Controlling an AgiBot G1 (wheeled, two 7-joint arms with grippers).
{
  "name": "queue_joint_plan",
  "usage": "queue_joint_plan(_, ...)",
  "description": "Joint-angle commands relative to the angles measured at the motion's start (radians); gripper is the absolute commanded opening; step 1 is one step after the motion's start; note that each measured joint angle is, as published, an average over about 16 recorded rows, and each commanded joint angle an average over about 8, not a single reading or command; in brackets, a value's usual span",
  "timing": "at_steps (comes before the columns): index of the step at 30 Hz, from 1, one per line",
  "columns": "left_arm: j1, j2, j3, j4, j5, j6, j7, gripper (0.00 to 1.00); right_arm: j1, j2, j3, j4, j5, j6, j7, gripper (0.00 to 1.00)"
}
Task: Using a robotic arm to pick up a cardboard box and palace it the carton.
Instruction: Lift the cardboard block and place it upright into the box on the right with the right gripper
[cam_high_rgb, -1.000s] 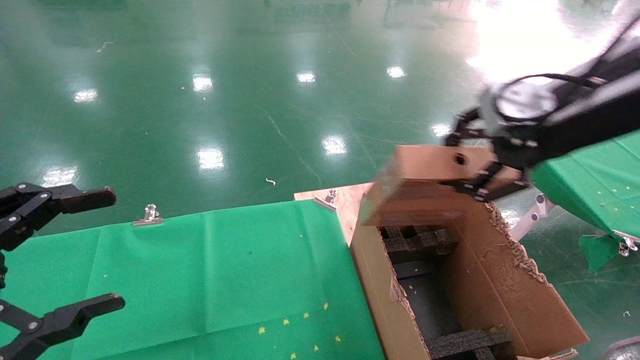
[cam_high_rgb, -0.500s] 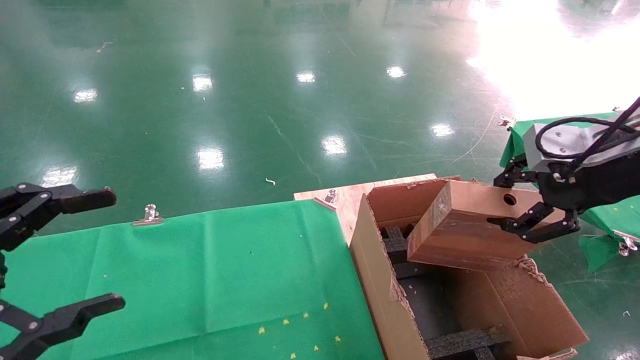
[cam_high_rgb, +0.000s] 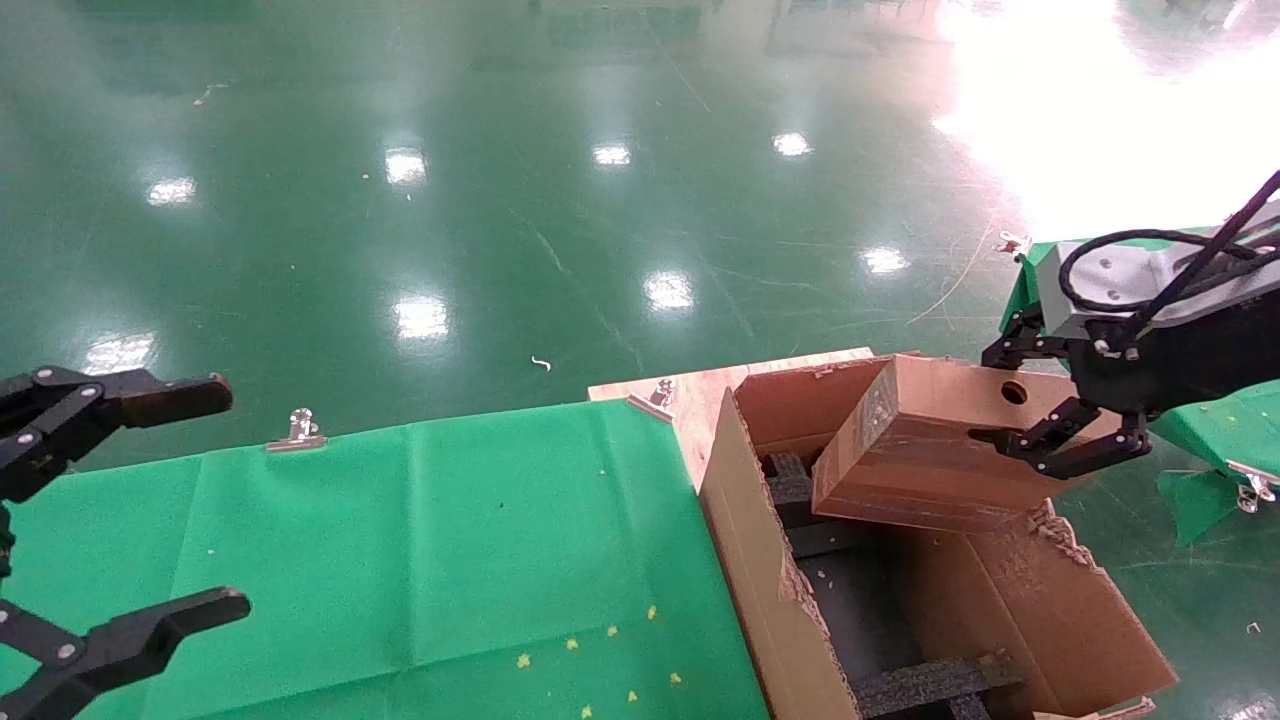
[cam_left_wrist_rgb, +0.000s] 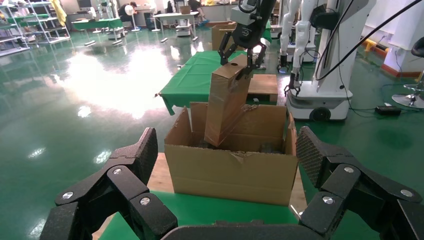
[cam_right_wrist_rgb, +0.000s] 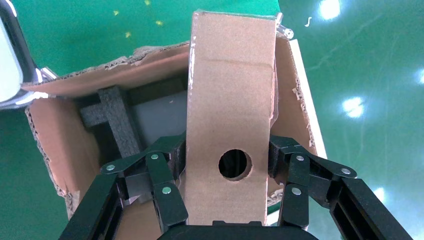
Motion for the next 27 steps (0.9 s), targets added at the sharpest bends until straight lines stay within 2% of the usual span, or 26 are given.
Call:
queue_joint_plan(1, 0.000, 0.000, 0.000, 0.000, 0.000, 0.000, 0.000, 1.00, -0.003, 0.000, 0.001, -0.005, 0.006, 0.001, 0.001, 0.00)
queue_joint_plan(5, 0.000, 0.000, 0.000, 0.000, 0.000, 0.000, 0.000, 1.00, -0.034, 0.012, -0.014, -0.006, 0.007, 0.053, 0.111, 0.00)
queue_joint_plan(9, 0.000, 0.000, 0.000, 0.000, 0.000, 0.000, 0.000, 1.00, -0.056, 0.033, -0.037, 0.028, -0.024, 0.116, 0.266, 0.00)
queue_joint_plan(16, 0.000, 0.000, 0.000, 0.000, 0.000, 0.000, 0.000, 1.00, -0.070, 0.084, -0.083, 0.156, -0.111, 0.221, 0.658, 0.00)
queue_joint_plan(22, 0.000, 0.000, 0.000, 0.000, 0.000, 0.000, 0.000, 1.00, -0.076, 0.136, -0.127, 0.319, -0.239, 0.302, 1.028, 0.00)
queue_joint_plan(27, 0.000, 0.000, 0.000, 0.000, 0.000, 0.000, 0.000, 1.00, -0.077, 0.173, -0.143, 0.418, -0.307, 0.352, 1.225, 0.00)
